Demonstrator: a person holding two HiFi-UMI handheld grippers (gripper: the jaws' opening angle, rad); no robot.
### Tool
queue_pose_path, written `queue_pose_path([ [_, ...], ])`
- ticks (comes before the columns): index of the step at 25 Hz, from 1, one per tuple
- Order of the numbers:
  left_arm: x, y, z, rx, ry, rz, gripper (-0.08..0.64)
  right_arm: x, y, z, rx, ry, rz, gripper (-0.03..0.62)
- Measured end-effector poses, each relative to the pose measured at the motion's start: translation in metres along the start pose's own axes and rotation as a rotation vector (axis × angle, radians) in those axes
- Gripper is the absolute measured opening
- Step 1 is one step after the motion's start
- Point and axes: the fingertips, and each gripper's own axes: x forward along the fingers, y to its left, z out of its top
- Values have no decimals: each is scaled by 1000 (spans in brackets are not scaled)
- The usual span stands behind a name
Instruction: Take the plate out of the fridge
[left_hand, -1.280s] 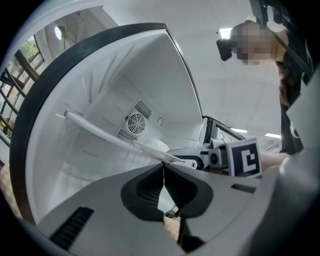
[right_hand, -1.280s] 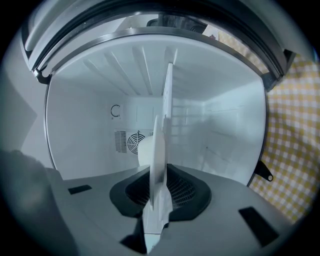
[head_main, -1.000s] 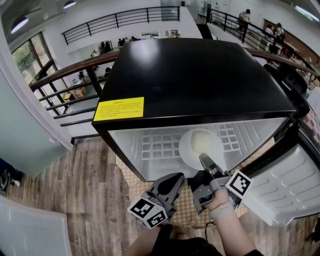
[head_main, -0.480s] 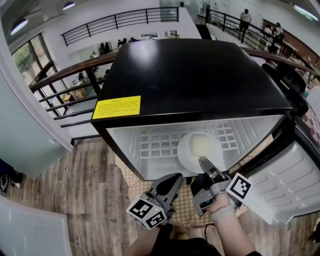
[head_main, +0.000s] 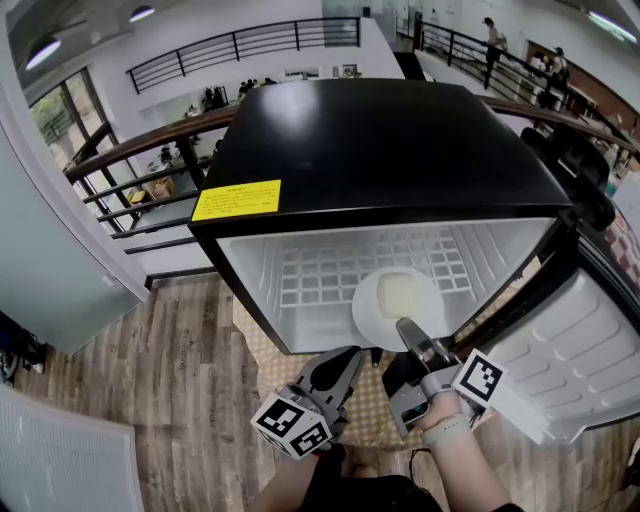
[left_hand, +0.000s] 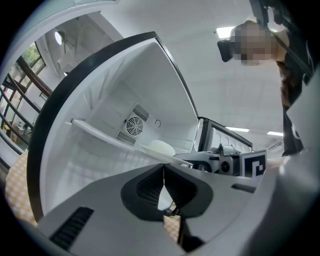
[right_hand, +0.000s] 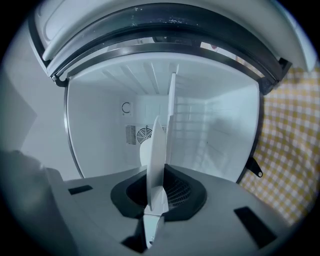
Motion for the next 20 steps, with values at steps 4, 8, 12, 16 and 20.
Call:
queue_pose_path([
  [4,-1,-5,4,4,-3,11,10,-4,6,-1,2,14,10,49],
  [8,-5,-11,4,10,-11,24,11,-15,8,-4,-1,27,18,49],
  [12,-9,-18,3,15,-17,30,11,-24,9,-7,0,39,23,49],
  [16,-13,-25,2,23,-24,35,10,-34,9,-11,0,50,28,49],
  [20,-20,-32,3,26,-29,51,10,-44,10,-16,4,61,31,49],
])
